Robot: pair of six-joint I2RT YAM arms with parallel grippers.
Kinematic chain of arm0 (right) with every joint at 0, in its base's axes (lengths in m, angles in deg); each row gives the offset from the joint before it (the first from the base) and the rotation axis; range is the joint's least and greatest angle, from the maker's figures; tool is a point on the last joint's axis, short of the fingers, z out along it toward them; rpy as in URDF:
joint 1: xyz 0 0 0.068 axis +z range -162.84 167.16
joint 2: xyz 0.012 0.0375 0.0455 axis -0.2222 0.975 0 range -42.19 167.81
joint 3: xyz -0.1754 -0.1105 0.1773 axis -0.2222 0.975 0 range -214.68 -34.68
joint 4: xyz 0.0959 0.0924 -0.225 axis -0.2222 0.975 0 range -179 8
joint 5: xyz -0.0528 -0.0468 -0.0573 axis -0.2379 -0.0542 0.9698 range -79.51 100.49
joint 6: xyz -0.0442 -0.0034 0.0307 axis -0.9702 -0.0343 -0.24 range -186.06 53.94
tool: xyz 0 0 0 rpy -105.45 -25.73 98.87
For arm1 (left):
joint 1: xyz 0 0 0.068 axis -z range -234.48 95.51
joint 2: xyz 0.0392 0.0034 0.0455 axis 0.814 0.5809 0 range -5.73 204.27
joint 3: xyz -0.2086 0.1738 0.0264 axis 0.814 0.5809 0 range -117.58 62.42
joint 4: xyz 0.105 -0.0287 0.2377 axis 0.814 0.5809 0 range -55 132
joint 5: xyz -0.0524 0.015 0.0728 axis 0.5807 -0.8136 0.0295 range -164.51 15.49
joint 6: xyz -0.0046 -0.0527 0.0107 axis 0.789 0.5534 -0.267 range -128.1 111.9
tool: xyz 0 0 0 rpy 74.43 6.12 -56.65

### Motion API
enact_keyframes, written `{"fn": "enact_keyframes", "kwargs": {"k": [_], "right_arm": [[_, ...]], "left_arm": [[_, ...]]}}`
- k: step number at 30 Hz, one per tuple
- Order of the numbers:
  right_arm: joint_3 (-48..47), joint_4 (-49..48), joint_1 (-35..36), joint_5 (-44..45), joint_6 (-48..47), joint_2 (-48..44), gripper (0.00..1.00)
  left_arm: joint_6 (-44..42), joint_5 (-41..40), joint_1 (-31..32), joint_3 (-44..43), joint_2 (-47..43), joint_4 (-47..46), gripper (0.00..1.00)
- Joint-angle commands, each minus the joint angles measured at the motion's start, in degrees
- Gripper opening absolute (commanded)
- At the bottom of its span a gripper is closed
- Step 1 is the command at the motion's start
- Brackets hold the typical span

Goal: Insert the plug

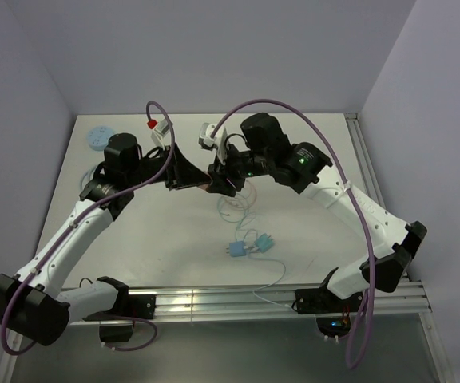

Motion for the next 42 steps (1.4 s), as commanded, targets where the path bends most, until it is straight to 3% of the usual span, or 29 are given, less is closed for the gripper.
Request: {"fn": "enact_keyframes", "kwargs": {"k": [1,2,4,5,7,8,11,15,22,25,27,32,34,39,42], "right_arm": [[-0.97,-2.42,0.61,4.31,1.53,-0.49,0.0],[-0.53,-3.29,0.61,5.89,2.23,-0.84,0.01],[0.61,-5.14,0.69,9.32,3.81,-1.2,0.13],[1.05,-5.76,0.61,10.11,4.26,-1.55,0.24],[2.63,-7.86,0.61,11.09,5.92,-2.16,0.28],[3.24,-8.65,0.61,11.7,6.89,-2.86,0.43],[5.88,-12.43,0.52,15.91,11.63,-4.44,0.63],[11.14,-15.69,-1.67,16.62,20.23,-8.22,0.79],[14.67,-16.31,-2.38,18.65,31.65,-15.25,0.88],[17.65,-20.16,-2.47,12.52,38.7,-18.32,0.88],[20.73,-25.87,-2.47,6.8,45.35,-19.91,0.87],[30.82,-45.87,-2.3,-1.38,60.4,-25.27,0.71],[32.6,-49.78,-2.21,-3.85,65.6,-26.16,0.66],[35.41,-55.41,-0.02,-1.92,70.17,-26.77,0.64],[38.57,-62.0,0.52,-0.43,71.84,-26.34,0.71]], "left_arm": [[-0.22,1.87,0.38,-0.77,-0.63,-2.45,0.31],[-0.31,1.96,0.38,-0.68,-0.72,-2.62,0.25],[-0.48,2.13,0.38,-0.68,-0.81,-2.19,0.01],[-0.4,1.96,0.38,-0.59,-0.81,-2.1,0.0],[0.31,1.96,0.38,0.11,-1.07,-3.59,0.0],[0.31,1.35,0.29,0.29,-1.51,-3.68,0.0],[-0.22,-1.46,0.29,0.64,-2.74,-4.3,0.0],[-3.11,-6.81,0.2,0.73,-4.93,-4.03,0.0],[-5.4,-10.78,0.2,1.6,-9.41,-6.49,0.0],[-6.37,-11.4,0.2,3.71,-12.39,-10.51,0.0],[-6.02,-12.19,0.2,6.61,-14.94,-14.91,0.0],[-4.62,-11.93,0.11,11.09,-18.21,-22.56,0.0],[-4.53,-12.54,0.2,11.62,-19.53,-23.19,0.0],[-3.47,-15.0,0.2,12.85,-21.98,-23.98,0.0],[-0.41,-15.27,0.2,13.38,-21.9,-25.3,0.0]]}}
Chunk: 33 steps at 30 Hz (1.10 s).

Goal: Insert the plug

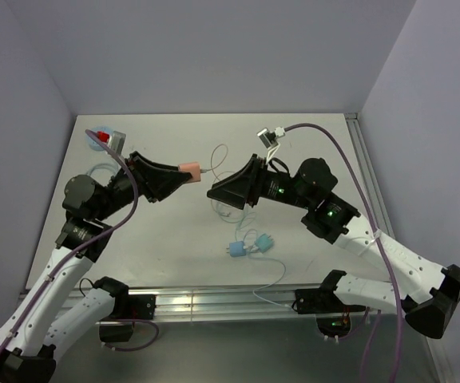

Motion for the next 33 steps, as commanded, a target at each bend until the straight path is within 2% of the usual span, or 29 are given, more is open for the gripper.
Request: {"fn": "enact_keyframes", "kwargs": {"k": [1,6,10,19,27,33], "right_arm": [[2.91,-12.87,1.19,1.23,4.77,-0.81,0.72],[4.76,-17.88,1.2,3.87,3.02,1.22,0.72],[8.62,-26.76,1.2,6.68,2.14,1.13,0.67],[7.84,-35.46,1.11,5.63,3.98,5.35,0.64],[5.91,-36.18,1.2,5.38,3.8,7.19,0.54],[4.85,-37.85,1.2,3.26,4.51,9.13,0.53]], "left_arm": [[3.95,-0.98,0.2,0.51,-0.55,-6.74,0.0],[11.16,1.66,0.2,1.74,-0.19,-12.46,0.0],[12.57,3.07,0.2,2.18,-0.11,-13.34,0.0],[16.44,4.3,0.2,4.46,-0.46,-17.91,0.0],[16.7,4.57,0.2,5.25,-0.46,-18.7,0.0],[17.32,4.74,0.2,5.61,-0.11,-19.76,0.0]]}}
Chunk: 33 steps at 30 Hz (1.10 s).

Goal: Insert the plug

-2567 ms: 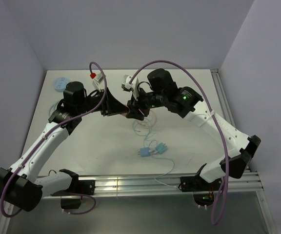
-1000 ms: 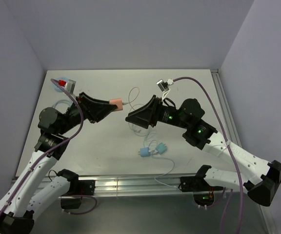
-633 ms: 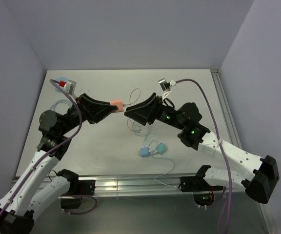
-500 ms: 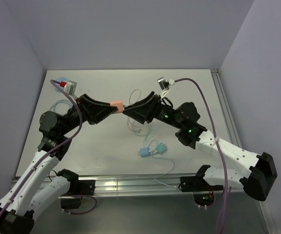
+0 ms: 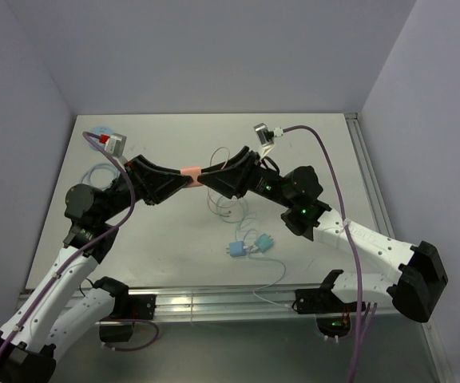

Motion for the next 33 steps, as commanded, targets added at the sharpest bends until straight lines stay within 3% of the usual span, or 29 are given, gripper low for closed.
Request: {"fn": "enact_keyframes", "kwargs": {"k": [1,10,16,19,23,26,27,28,30,33], "right_arm": [[-3.67,-3.9,0.34,-1.41,0.48,0.95,0.52],[-3.76,-5.66,0.34,-2.65,1.1,2.1,0.48],[-4.03,-5.93,0.34,-3.79,1.1,2.01,0.36],[-4.2,-5.84,0.26,-4.05,0.93,1.84,0.26],[-4.64,-4.96,0.26,-4.06,-0.13,1.57,0.0],[-4.82,-3.03,0.34,-3.01,-1.01,1.13,0.0],[-4.99,-2.68,0.34,-2.91,-1.18,1.13,0.0],[-4.99,-2.33,0.34,-2.83,-1.45,1.13,0.0],[-5.08,-2.58,0.34,-3.17,-1.36,1.22,0.0],[-4.99,-2.94,0.34,-3.44,-1.19,1.39,0.0]], "left_arm": [[0.82,0.96,0.2,0.27,-0.26,-4.26,0.0],[0.12,0.61,0.2,0.1,-0.96,-2.86,0.0],[-0.5,0.17,0.2,0.19,-0.61,-1.28,0.0],[-0.85,0.17,0.2,0.1,-0.35,-0.4,0.0],[-1.99,-0.09,0.2,-0.43,-0.09,1.97,0.0],[-3.66,-0.53,0.2,-1.48,0.0,5.21,0.02],[-4.36,-0.79,0.2,-1.92,0.0,5.92,0.07],[-4.63,-1.32,0.2,-2.18,-0.08,6.45,0.22],[-5.33,-1.33,0.2,-2.36,-0.26,7.25,0.16],[-6.03,-2.11,0.2,-2.89,-0.26,9.26,0.17]]}}
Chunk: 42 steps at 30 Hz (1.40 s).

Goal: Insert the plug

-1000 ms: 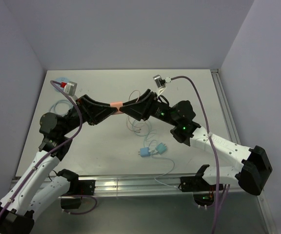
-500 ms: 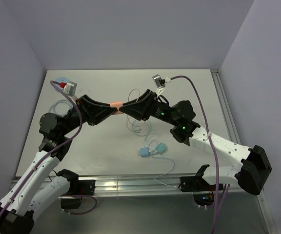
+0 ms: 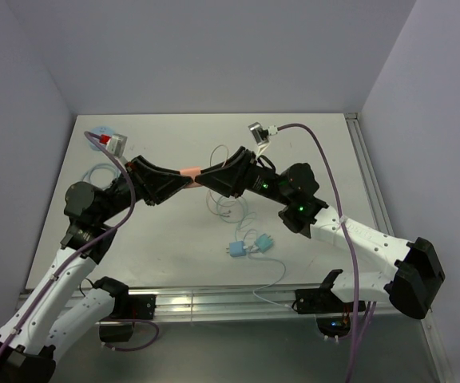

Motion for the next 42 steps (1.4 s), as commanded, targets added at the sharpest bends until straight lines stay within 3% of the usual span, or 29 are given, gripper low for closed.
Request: {"fn": "enact_keyframes", "kwargs": {"k": [1,3,4,6,7,8,9,14,19,24,28,34,38,39,42], "right_arm": [[-3.79,-3.61,0.41,-1.03,-1.71,-0.81,0.0],[-4.31,-2.22,0.32,-0.25,-2.41,-1.08,0.0],[-4.67,1.36,0.32,0.97,-3.98,-1.6,0.0],[-5.11,6.98,0.32,3.0,-5.83,-2.3,0.0],[-5.37,9.1,0.41,5.01,-7.58,-2.92,0.0],[-5.98,11.21,0.32,5.81,-8.47,-3.1,0.0],[-6.34,14.89,0.32,6.6,-10.13,-3.19,0.0],[-6.87,22.56,0.24,12.14,-14.01,-3.98,0.0],[-7.48,29.86,-0.29,15.22,-17.61,-3.45,0.0],[-6.96,32.76,-1.87,16.28,-19.28,-2.75,0.0],[-6.96,35.32,-2.66,18.39,-21.83,-2.48,0.0],[-2.39,31.45,-5.12,13.48,-20.96,-3.98,0.0],[-0.19,29.96,-5.3,11.97,-21.13,-4.94,0.0],[-0.19,30.04,-5.39,11.62,-21.31,-4.94,0.0],[0.69,28.65,-5.39,10.04,-21.22,-5.03,0.0]], "left_arm": [[-3.09,-2.05,0.2,-2.1,-0.06,5.23,0.27],[-4.48,-3.54,0.2,-2.98,-0.33,7.24,0.46],[-5.1,-4.42,0.2,-3.16,-0.5,9.34,0.65],[-7.99,-8.8,0.11,-4.64,-1.55,13.03,0.79],[-9.31,-10.82,0.2,-5.61,-2.08,18.53,0.91],[-12.2,-16.23,0.2,-8.05,-2.26,21.63,0.98],[-13.45,-19.25,0.2,-9.56,-2.35,24.97,0.99],[-18.11,-42.7,0.2,-20.45,0.02,45.96,0.99],[-18.3,-63.03,-0.15,-26.7,7.55,55.75,0.99],[-20.49,-60.86,-5.85,-29.53,16.88,58.4,0.99],[-17.15,-50.16,-21.8,-27.77,28.19,56.92,0.99],[-16.89,-49.77,-33.18,-29.17,43.76,51.31,0.99],[-19.17,-55.82,-34.95,-32.24,50.11,45.84,0.81],[-19.87,-55.93,-35.13,-33.29,51.25,44.97,0.71],[-21.98,-55.67,-35.31,-35.41,54.42,38.47,0.68]]}}
